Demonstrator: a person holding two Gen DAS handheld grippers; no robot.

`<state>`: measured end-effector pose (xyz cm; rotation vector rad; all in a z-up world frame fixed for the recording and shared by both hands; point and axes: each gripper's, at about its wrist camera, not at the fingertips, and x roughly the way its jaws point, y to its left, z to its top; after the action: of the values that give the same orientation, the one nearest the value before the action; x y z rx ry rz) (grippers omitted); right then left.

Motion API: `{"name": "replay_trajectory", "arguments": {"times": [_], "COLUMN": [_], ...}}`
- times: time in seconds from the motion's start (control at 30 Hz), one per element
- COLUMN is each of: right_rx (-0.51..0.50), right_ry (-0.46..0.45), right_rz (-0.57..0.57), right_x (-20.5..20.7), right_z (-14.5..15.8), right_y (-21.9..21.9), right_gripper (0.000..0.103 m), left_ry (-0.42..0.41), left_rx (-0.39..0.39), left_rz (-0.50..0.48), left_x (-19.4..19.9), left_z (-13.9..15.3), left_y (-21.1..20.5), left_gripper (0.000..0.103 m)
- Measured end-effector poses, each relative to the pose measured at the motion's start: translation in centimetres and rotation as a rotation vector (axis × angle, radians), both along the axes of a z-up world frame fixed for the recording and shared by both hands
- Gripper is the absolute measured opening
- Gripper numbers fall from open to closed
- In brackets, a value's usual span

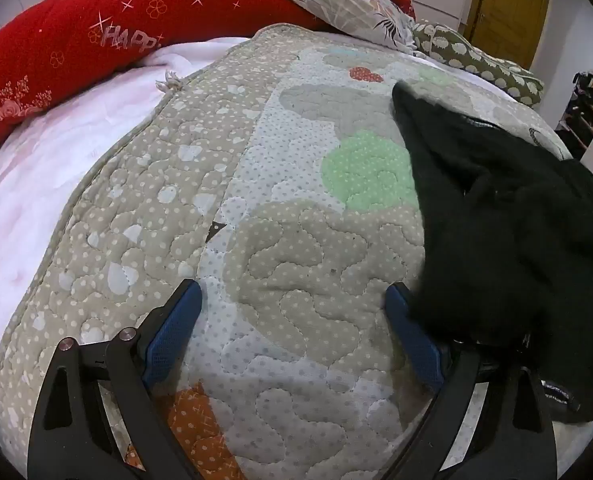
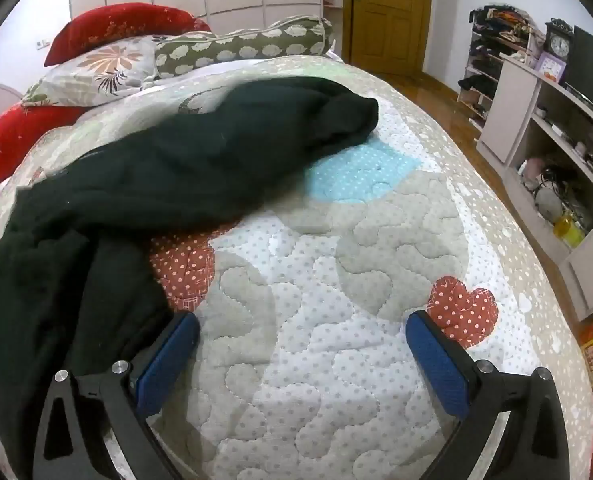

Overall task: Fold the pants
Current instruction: 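Move both grippers toward the waistband of the black pants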

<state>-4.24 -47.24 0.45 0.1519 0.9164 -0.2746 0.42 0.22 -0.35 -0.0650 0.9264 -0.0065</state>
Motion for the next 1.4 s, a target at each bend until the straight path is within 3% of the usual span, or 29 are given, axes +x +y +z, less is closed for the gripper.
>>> {"name": "replay_trajectory", "arguments": {"times": [0.33,0.53,0.7,0.77,0.9,1.07,1.4], "right_rx": [0.000,-0.014,0.057,0.076,-0.016,-0.086,-0.015], "right_ry": [-0.001,0.013,-0.012,-0.062,-0.119,-0.125,-0.162], "right_rz": [0.000,0.002,0.016,0.018,0.087,0.186,0.227], "right_x": [0.0,0.2,-1.6,-3.2,-4.1,-4.5,-4.6], "right_z": [0.0,0.2,1.8,3.4,5.6,6.5,7.2], "right_y": [0.0,0.3,-0.1,0.4,3.2,6.7,9.9], "right_gripper": [0.103,0.103,0.103,0.103,0.103,0.103,0.103], "left_ry": [-0.004,0.044,-0.040,-0.088,-0.131,-0.146,-0.170], "left_rx": [-0.003,0.026,-0.033,-0.015,0.007,0.023,0.046], "left_rz": [0.000,-0.007,0.063,0.067,0.039,0.012,-0.044], "left_x": [0.0,-0.4,-3.5,-4.8,-6.4,-7.3,-8.2], "left_z": [-0.1,0.8,3.8,5.5,7.7,8.6,9.4], "left_y": [-0.2,-0.8,-0.3,-0.5,-1.6,-3.5,-7.4], "left_gripper": [0.094,0.093,0.093,0.093,0.093,0.093,0.093]}}
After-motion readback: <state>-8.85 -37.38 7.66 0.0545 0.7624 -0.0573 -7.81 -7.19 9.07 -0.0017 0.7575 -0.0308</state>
